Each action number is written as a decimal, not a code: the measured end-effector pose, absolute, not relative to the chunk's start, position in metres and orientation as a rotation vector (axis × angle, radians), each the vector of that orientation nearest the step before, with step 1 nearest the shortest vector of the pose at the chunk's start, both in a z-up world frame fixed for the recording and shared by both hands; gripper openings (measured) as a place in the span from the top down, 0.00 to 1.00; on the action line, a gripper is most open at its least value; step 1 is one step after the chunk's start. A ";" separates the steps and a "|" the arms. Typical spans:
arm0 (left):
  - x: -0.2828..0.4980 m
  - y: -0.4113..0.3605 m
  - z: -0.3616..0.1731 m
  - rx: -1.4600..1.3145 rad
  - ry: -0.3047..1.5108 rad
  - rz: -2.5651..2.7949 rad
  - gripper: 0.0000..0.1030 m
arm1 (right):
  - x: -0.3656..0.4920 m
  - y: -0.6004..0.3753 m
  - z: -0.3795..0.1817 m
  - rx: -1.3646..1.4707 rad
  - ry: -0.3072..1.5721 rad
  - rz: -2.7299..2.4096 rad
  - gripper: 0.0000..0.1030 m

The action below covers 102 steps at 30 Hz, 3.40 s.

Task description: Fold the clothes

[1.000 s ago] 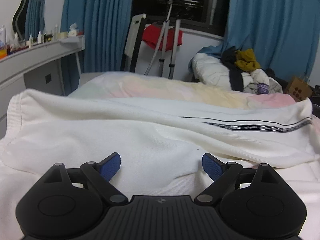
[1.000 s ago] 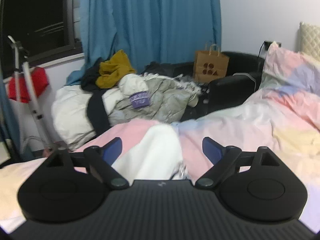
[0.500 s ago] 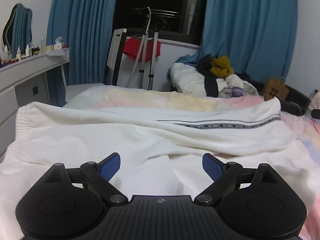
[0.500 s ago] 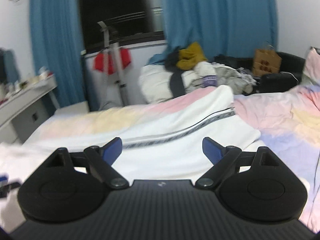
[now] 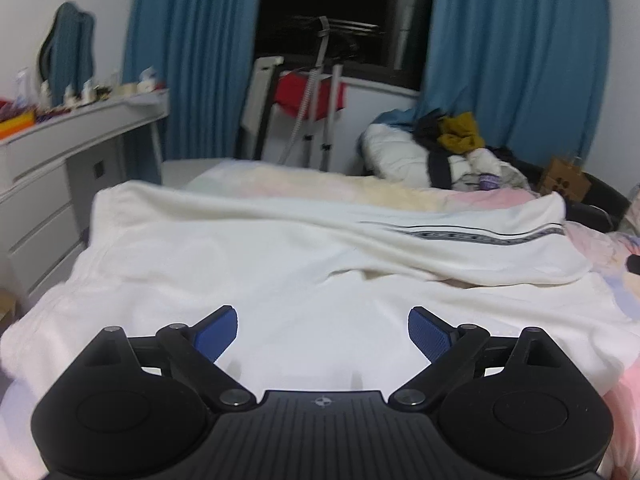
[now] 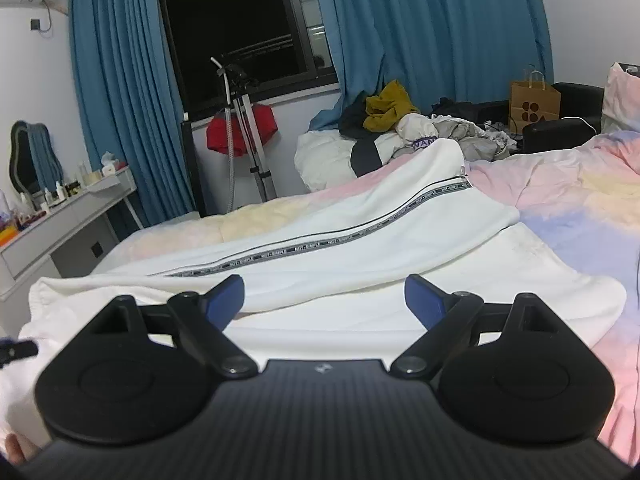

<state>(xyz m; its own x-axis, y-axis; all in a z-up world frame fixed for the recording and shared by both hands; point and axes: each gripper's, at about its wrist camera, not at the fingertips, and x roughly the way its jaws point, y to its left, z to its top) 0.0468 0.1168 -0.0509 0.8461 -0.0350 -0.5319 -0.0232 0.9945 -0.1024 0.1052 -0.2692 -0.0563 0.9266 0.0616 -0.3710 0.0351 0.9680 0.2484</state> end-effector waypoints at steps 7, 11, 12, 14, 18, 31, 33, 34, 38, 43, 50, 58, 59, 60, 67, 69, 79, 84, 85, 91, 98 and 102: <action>0.037 0.149 -0.043 -0.166 0.591 0.085 0.09 | 0.106 -0.269 -0.065 0.265 0.373 0.034 0.14; 0.038 0.164 -0.035 -0.221 0.619 0.105 0.09 | 0.107 -0.265 -0.067 0.256 0.375 0.043 0.14; 0.038 0.167 -0.033 -0.234 0.626 0.109 0.09 | 0.107 -0.265 -0.068 0.247 0.374 0.037 0.14; 0.040 0.176 -0.030 -0.231 0.640 0.149 0.09 | 0.107 -0.265 -0.068 0.243 0.379 0.028 0.14; 0.038 0.206 -0.024 -0.280 0.654 0.198 0.09 | 0.107 -0.269 -0.067 0.262 0.384 0.017 0.14; 0.012 0.283 -0.031 -0.588 0.638 0.323 0.09 | 0.109 -0.272 -0.071 0.284 0.459 -0.040 0.14; 0.009 0.290 -0.034 -0.630 0.637 0.343 0.09 | 0.109 -0.275 -0.072 0.299 0.476 -0.056 0.14; 0.006 0.294 -0.035 -0.651 0.642 0.366 0.09 | 0.109 -0.278 -0.073 0.315 0.485 -0.063 0.14; -0.006 0.313 -0.038 -0.738 0.632 0.441 0.09 | 0.110 -0.292 -0.077 0.408 0.508 -0.081 0.14; -0.014 0.322 -0.043 -0.815 0.642 0.499 0.09 | 0.107 -0.305 -0.078 0.468 0.512 -0.105 0.14; 0.006 0.339 -0.074 -0.992 0.756 0.317 0.15 | 0.100 -0.346 -0.081 0.653 0.490 -0.143 0.14; 0.006 0.338 -0.100 -1.177 0.844 0.187 0.14 | 0.077 -0.435 -0.108 1.004 0.454 -0.334 0.14; 0.010 0.337 -0.109 -1.228 0.872 0.140 0.14 | 0.073 -0.445 -0.113 1.032 0.447 -0.366 0.14; 0.013 0.335 -0.115 -1.257 0.890 0.104 0.13 | 0.069 -0.456 -0.117 1.051 0.436 -0.397 0.14; 0.032 0.329 -0.131 -1.231 0.895 0.119 0.12 | 0.076 -0.494 -0.159 1.119 0.474 -0.544 0.23; 0.037 0.328 -0.136 -1.239 0.890 0.116 0.12 | 0.093 -0.499 -0.172 1.139 0.497 -0.539 0.26; 0.051 0.335 -0.144 -1.197 0.867 0.172 0.82 | 0.153 -0.487 -0.186 0.943 0.540 -0.655 0.87; 0.048 0.335 -0.134 -1.186 0.781 0.137 0.92 | 0.139 -0.488 -0.165 0.937 0.418 -0.678 0.94; 0.047 0.334 -0.128 -1.176 0.754 0.130 0.92 | 0.136 -0.487 -0.160 0.934 0.394 -0.683 0.94; 0.022 0.330 -0.101 -1.179 0.576 0.092 0.93 | 0.109 -0.466 -0.111 0.791 0.212 -0.669 0.95; 0.028 0.337 -0.077 -1.142 0.581 0.062 0.93 | 0.120 -0.463 -0.073 0.690 0.198 -0.631 0.95; 0.068 0.355 -0.049 -1.123 0.566 0.059 0.93 | 0.178 -0.462 -0.041 0.646 0.204 -0.600 0.95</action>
